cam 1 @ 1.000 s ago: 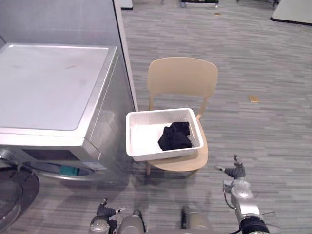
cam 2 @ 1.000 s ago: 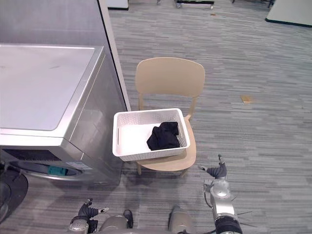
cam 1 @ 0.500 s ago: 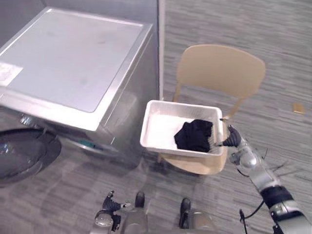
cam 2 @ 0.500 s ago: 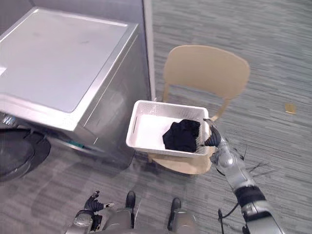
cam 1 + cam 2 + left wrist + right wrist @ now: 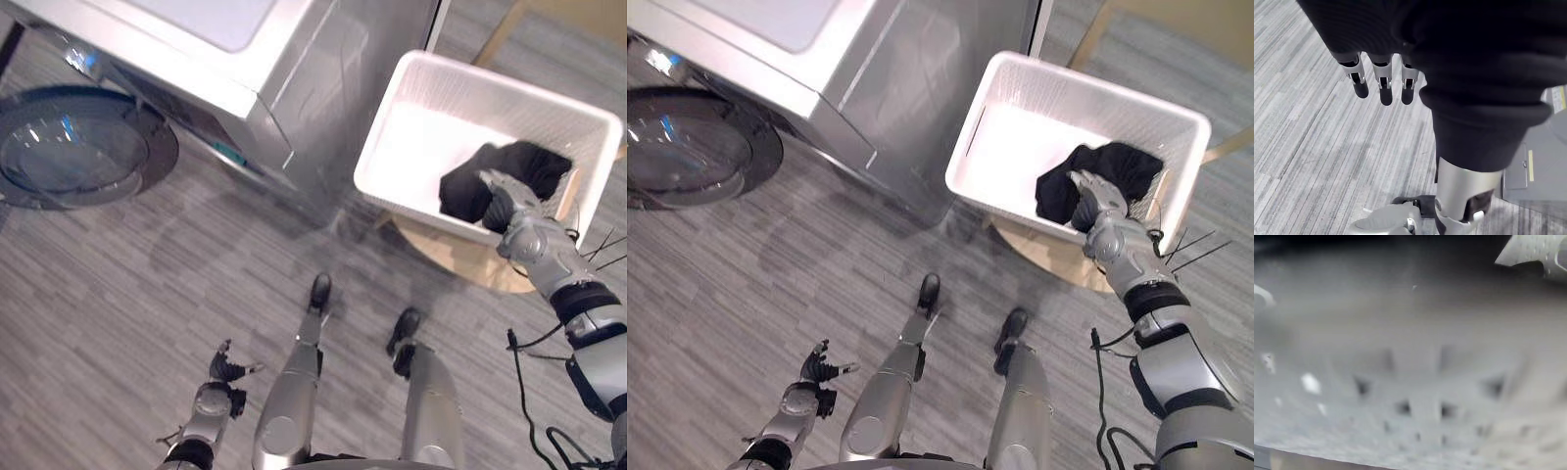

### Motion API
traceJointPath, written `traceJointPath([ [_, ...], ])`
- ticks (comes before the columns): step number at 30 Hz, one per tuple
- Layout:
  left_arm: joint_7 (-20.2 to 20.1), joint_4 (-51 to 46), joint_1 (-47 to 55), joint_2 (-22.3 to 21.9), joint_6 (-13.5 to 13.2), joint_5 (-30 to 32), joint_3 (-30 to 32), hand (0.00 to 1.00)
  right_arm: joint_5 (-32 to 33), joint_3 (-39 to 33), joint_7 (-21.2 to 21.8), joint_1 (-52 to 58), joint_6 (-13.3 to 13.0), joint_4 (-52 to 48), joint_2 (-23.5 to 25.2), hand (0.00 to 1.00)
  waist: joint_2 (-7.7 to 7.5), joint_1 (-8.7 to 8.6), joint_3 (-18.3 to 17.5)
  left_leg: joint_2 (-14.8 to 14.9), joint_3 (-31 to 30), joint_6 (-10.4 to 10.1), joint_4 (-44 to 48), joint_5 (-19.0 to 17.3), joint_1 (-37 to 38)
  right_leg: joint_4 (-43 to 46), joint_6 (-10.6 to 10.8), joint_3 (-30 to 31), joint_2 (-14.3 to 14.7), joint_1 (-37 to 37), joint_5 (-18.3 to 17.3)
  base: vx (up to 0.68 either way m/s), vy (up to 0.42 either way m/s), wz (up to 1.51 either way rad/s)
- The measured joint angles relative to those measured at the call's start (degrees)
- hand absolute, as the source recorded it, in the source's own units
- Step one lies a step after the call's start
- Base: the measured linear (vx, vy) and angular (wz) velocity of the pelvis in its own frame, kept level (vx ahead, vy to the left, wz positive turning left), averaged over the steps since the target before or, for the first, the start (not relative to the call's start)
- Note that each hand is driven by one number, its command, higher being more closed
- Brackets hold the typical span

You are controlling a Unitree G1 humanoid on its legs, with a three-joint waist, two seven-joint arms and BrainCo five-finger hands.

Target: Pick up the laundry basket with both hands and put the clothes into the washing machine.

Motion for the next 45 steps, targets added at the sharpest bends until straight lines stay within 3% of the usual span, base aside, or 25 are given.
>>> traceJointPath([
  [1,0.41,-0.66,-0.98,-0.53,-0.25,-0.12,0.02,0.0,0.07,0.86,-0.29,-1.35,0.33,0.0,-0.07,1.0,-0.18,0.0,0.14,-0.45,0.18,-0.04,0.0,0.98,-1.32,1.57,-0.12,0.07,-0.8,-1.93,-0.44,-0.01,-0.048,0.13],
  [5,0.83,-4.03,-2.69,-1.96,-1.0,-2.23,0.97,0.0,0.63,2.65,-0.39,-4.92,0.72,-2.85,-1.25,1.0,-1.42,-1.55,0.65,-0.92,1.52,-0.08,0.01,2.01,-4.0,3.71,0.28,0.9,-1.72,-5.46,-1.07,0.01,-0.044,0.03],
  [16,0.64,-4.36,-2.52,-5.2,-0.67,-2.3,0.77,0.0,10.53,0.81,-1.04,-0.87,1.05,-11.63,-0.03,1.0,-1.73,-1.54,0.58,-0.51,3.03,-0.45,0.03,3.04,-1.77,3.98,0.31,1.56,-1.5,-3.71,-1.19,0.05,-0.051,-0.02],
  [19,0.64,-4.49,-2.35,-5.03,-0.58,-2.25,0.68,0.0,12.68,-2.6,-0.97,4.39,1.12,-18.69,1.63,1.0,-1.91,-1.57,0.51,-0.29,3.37,-0.45,0.02,3.0,1.02,2.98,0.32,1.61,-1.09,-0.53,-1.19,0.07,-0.074,-0.03],
  [24,0.66,-4.95,-1.61,-4.47,-0.16,-2.08,0.76,0.0,14.62,-14.71,-2.44,11.83,0.38,-33.45,4.85,1.0,-2.8,-1.88,-0.17,0.41,4.01,-0.46,-0.04,2.17,5.33,-0.23,0.62,2.13,0.34,4.72,-1.43,0.0,-0.048,-0.1],
  [27,0.67,-4.73,0.71,-3.58,0.47,-2.04,1.01,0.0,14.53,-20.08,-3.99,14.66,-0.1,-36.78,7.55,1.0,-4.17,-2.95,-1.07,0.55,3.51,-0.15,-0.08,1.84,7.35,-2.74,1.07,2.41,1.48,7.78,-1.13,-0.02,-0.02,-0.08],
  [32,0.64,-2.94,4.54,-2.61,1.78,-1.59,1.23,0.0,14.44,-27.5,-4.98,20.81,-0.39,-41.58,9.58,1.0,-4.8,-3.31,-4.41,1.31,3.34,0.35,-0.1,0.93,9.99,-9.07,2.07,2.65,3.28,13.03,1.45,0.05,0.004,-0.07],
  [34,0.63,-2.87,5.67,-2.5,1.93,-1.07,2.72,0.0,14.45,-30.32,-4.99,23.4,-0.59,-44.75,12.19,1.0,-4.8,-3.38,-4.69,1.2,3.4,0.5,-0.1,0.19,12.31,-10.98,2.56,2.68,3.29,16.15,1.91,0.07,0.012,-0.03],
  [37,0.6,-1.83,7.91,-2.09,2.34,-0.97,3.37,0.0,14.88,-32.58,-4.84,27.66,-2.04,-48.21,17.37,1.0,-4.83,-3.63,-8.64,1.12,3.48,0.72,-0.11,-0.54,13.23,-13.38,2.55,2.65,3.45,18.12,2.82,0.08,0.007,-0.02],
  [41,0.13,-1.57,10.62,-2.12,3.17,-0.36,5.38,0.0,22.16,-35.4,-4.57,34.36,-3.48,-54.02,27.18,1.0,-4.98,-4.62,-11.76,1.15,3.85,0.72,-0.12,-2.12,17.72,-16.7,2.92,2.69,4.22,23.88,3.27,0.1,-0.012,-0.05],
  [45,-0.58,-1.5,12.94,-2.32,3.43,0.14,5.58,0.0,25.22,-35.14,-3.44,39.55,-5.57,-59.11,31.84,1.0,-5.28,-4.77,-14.52,1.63,6.27,0.67,-0.12,-3.69,21.73,-20.02,3.05,4.66,5.19,27.98,4.38,0.06,0.003,-0.25],
])
